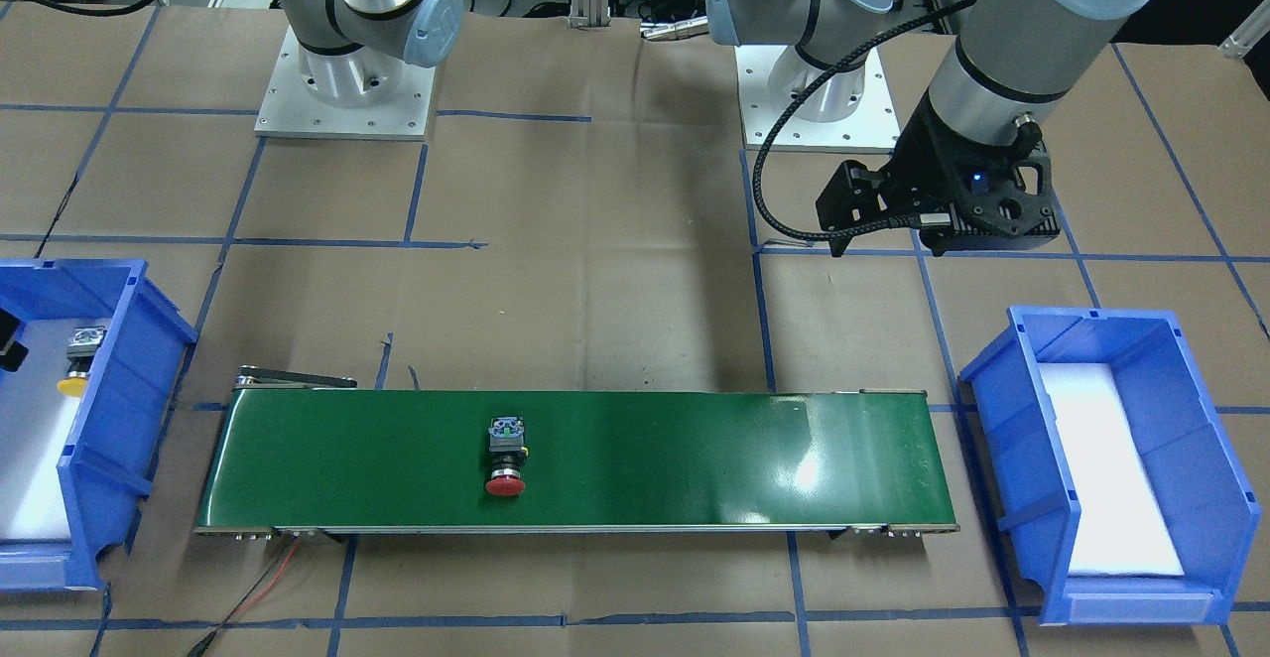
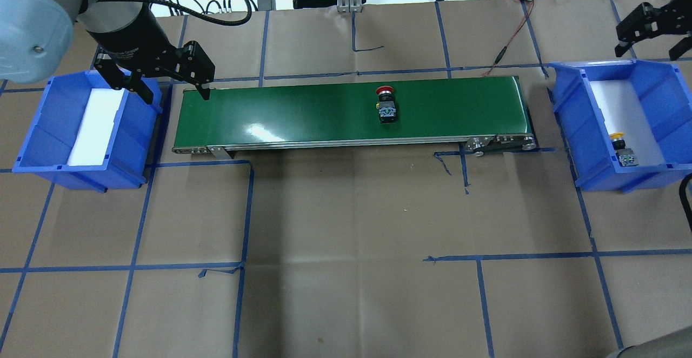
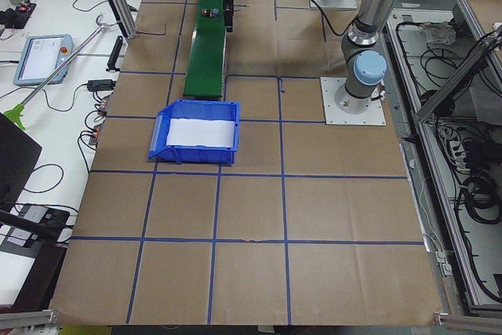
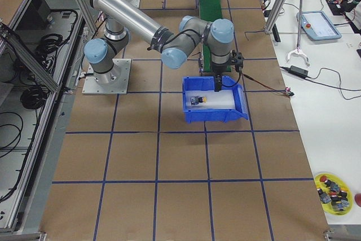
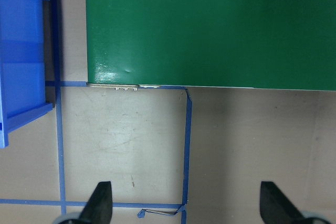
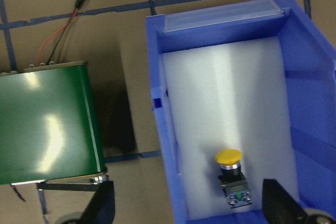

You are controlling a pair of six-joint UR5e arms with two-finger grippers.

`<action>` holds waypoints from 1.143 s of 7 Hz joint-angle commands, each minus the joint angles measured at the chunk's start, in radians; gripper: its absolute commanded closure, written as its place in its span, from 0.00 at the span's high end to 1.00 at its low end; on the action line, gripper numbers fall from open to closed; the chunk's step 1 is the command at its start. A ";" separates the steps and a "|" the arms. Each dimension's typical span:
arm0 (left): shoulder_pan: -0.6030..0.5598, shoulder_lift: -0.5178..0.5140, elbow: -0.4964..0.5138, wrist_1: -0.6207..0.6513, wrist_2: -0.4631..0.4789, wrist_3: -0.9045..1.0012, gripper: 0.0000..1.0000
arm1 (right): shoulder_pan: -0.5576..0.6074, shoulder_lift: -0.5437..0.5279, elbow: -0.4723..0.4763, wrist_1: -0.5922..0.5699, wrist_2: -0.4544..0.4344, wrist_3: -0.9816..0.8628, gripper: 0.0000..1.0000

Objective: Transport two buttons from left to right
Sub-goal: 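Move the right gripper back over the red button on the belt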

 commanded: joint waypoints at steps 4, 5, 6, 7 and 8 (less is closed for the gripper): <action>0.000 -0.002 0.003 0.000 -0.002 -0.002 1.00 | 0.404 -0.001 -0.030 -0.002 -0.015 0.338 0.99; 0.000 -0.003 0.003 0.000 0.000 0.000 1.00 | 0.430 0.004 -0.029 -0.002 -0.012 0.349 0.99; 0.000 -0.002 0.003 0.000 0.000 0.000 1.00 | 0.433 0.005 -0.024 0.000 -0.007 0.350 0.99; 0.000 -0.002 0.003 0.000 0.000 0.000 1.00 | 0.440 -0.001 -0.017 0.003 -0.010 0.344 0.99; 0.000 -0.002 0.003 0.000 0.000 0.000 1.00 | 0.449 -0.002 0.017 -0.009 -0.009 0.346 0.99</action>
